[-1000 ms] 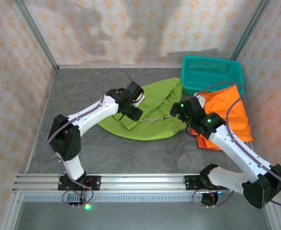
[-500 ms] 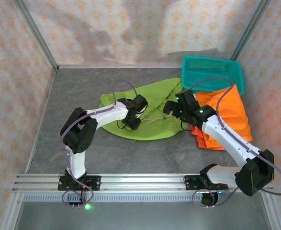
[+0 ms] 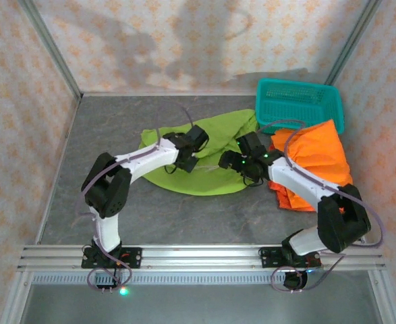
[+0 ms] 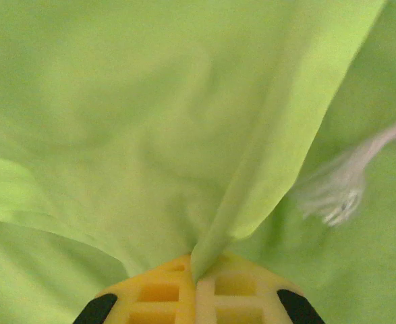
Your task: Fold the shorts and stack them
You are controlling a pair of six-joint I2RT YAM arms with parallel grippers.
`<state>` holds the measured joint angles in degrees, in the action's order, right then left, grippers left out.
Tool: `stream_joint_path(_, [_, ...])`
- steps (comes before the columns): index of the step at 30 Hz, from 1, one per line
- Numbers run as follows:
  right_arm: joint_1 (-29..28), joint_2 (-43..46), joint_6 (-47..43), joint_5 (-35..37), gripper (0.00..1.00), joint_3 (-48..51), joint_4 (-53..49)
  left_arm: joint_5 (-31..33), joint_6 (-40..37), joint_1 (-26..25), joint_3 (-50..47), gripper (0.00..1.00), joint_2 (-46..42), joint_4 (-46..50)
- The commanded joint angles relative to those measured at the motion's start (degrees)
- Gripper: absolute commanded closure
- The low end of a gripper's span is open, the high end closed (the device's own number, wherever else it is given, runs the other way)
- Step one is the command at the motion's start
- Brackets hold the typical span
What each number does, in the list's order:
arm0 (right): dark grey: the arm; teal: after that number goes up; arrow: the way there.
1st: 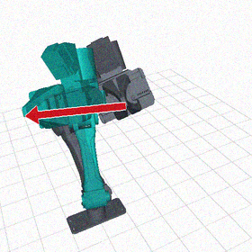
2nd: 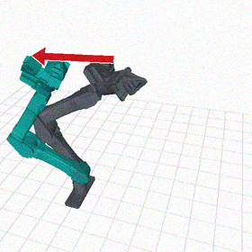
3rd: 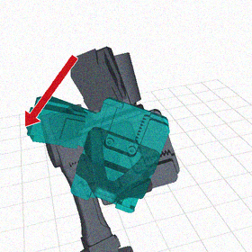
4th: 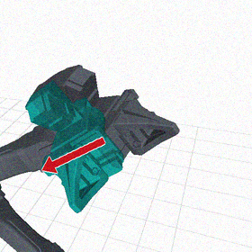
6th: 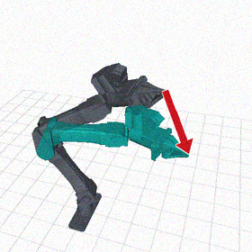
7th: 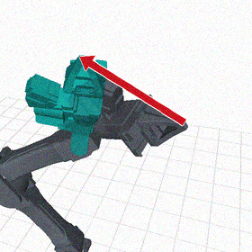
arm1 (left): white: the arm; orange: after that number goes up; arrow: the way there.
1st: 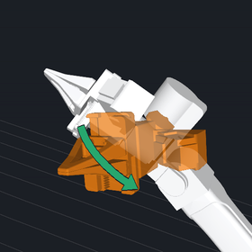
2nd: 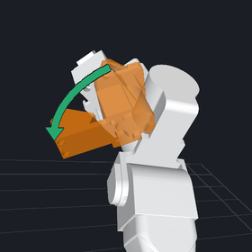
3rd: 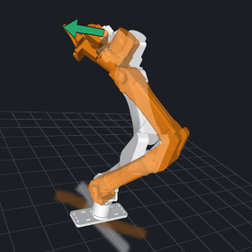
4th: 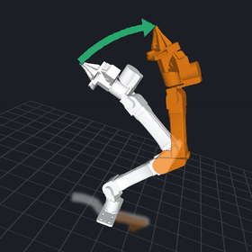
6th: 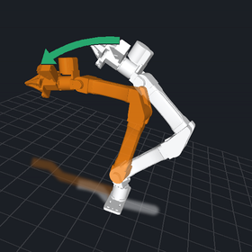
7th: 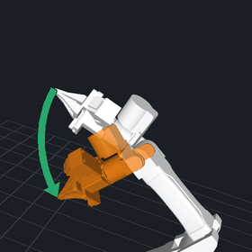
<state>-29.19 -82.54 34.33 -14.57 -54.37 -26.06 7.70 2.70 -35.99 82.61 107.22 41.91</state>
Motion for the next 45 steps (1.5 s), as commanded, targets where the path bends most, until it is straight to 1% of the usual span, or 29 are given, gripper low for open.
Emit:
stream_joint_path(1, [0.27, -2.92, 0.84, -3.26, 0.02, -2.28, 4.00, 2.89, -3.03, 3.64, 7.14, 1.00, -4.56, 1.59])
stream_joint_path(3, [0.24, -5.11, 1.24, -4.39, 0.06, -2.23, 4.84, 2.75, -4.16, 5.92, 10.98, 1.00, -3.86, 1.75])
stream_joint_path(7, [0.27, -8.30, 1.92, -6.95, 0.12, -0.95, 6.21, 1.14, -5.52, 11.97, 23.29, 1.00, 1.79, 3.57])
stream_joint_path(9, [0.19, -8.92, 2.44, -7.84, 0.14, 0.38, 6.84, 0.73, -5.38, 14.72, 32.23, 1.00, 7.97, 5.30])
stream_joint_path(12, [-0.20, -8.80, 3.50, -8.86, 0.15, 3.39, 7.85, 1.79, -4.24, 17.94, 48.25, 1.00, 16.82, 8.02])
stream_joint_path(15, [-1.49, -7.98, 4.92, -9.36, 0.16, 6.88, 8.94, 1.56, -2.10, 20.34, 67.97, 1.00, 27.49, 11.75])
stream_joint_path(16, [-2.07, -7.74, 5.25, -9.38, 0.16, 7.80, 8.89, 1.68, -1.24, 21.04, 74.23, 0.95, 31.45, 12.37])
stream_joint_path(17, [-2.76, -7.33, 5.55, -9.34, 0.16, 8.61, 8.69, 1.85, -0.24, 21.65, 78.72, 0.88, 34.28, 12.03])
stream_joint_path(18, [-3.28, -6.90, 5.83, -9.20, 0.16, 9.43, 8.62, 1.63, 0.77, 22.23, 80.46, 0.83, 35.77, 10.96])
stream_joint_path(19, [-3.86, -6.27, 6.20, -9.00, 0.16, 10.22, 8.33, 0.98, 2.20, 23.07, 80.19, 0.75, 36.36, 8.94])
stream_joint_path(20, [-4.40, -5.42, 6.55, -8.76, 0.16, 11.01, 8.00, 0.16, 3.87, 23.90, 78.64, 0.54, 36.49, 6.83])
stream_joint_path(21, [-4.75, -4.77, 6.84, -8.68, 0.16, 11.50, 7.74, -0.98, 5.47, 24.50, 77.72, 0.36, 36.40, 5.81])
stream_joint_path(22, [-5.07, -3.37, 7.19, -8.61, 0.16, 12.12, 7.07, -3.24, 7.17, 25.36, 77.36, 0.22, 36.26, 5.75])
stream_joint_path(23, [-5.27, -1.81, 7.48, -8.55, 0.16, 12.47, 6.37, -5.18, 8.57, 26.11, 77.43, 0.14, 35.89, 6.34])
stream_joint_path(25, [-5.36, 1.39, 7.76, -8.11, 0.15, 12.30, 4.80, -6.77, 8.83, 26.36, 76.98, 0.11, 33.91, 7.80])
stream_joint_path(27, [-5.40, 4.44, 7.21, -6.98, 0.14, 10.76, 2.72, -7.18, 8.07, 26.23, 74.91, 0.11, 30.24, 9.79])
stream_joint_path(29, [-5.44, 6.10, 5.86, -5.88, 0.12, 7.86, 0.65, -7.06, 8.36, 26.23, 68.46, 0.10, 24.14, 10.39])
stream_joint_path(30, [-5.38, 6.31, 5.03, -5.37, 0.10, 5.87, -0.44, -7.05, 8.90, 26.26, 62.73, 0.10, 19.69, 9.50])
stream_joint_path(32, [-5.29, 5.55, 3.19, -4.44, 0.06, 2.03, -2.16, -7.21, 10.42, 26.28, 47.90, 0.10, 9.39, 4.97])
stream_joint_path(34, [-5.14, 4.06, 1.37, -3.52, 0.02, -1.81, -3.17, -7.63, 12.72, 26.25, 30.15, 0.09, -3.01, -2.05])
stream_joint_path(37, [-4.17, 1.45, -0.49, -3.09, 0.00, -6.40, -3.25, -7.98, 18.23, 26.28, 9.94, 0.09, -15.91, -6.63])
stream_joint_path(41, [-2.04, -1.60, -2.93, -3.27, 0.00, -11.70, -4.29, -9.95, 22.68, 26.24, -8.86, 0.09, -25.17, -6.53])
stream_joint_path(45, [-0.92, -2.87, -4.56, -3.51, 0.00, -14.31, -4.81, -8.70, 25.30, 26.34, -23.60, 0.10, -30.81, -5.87])
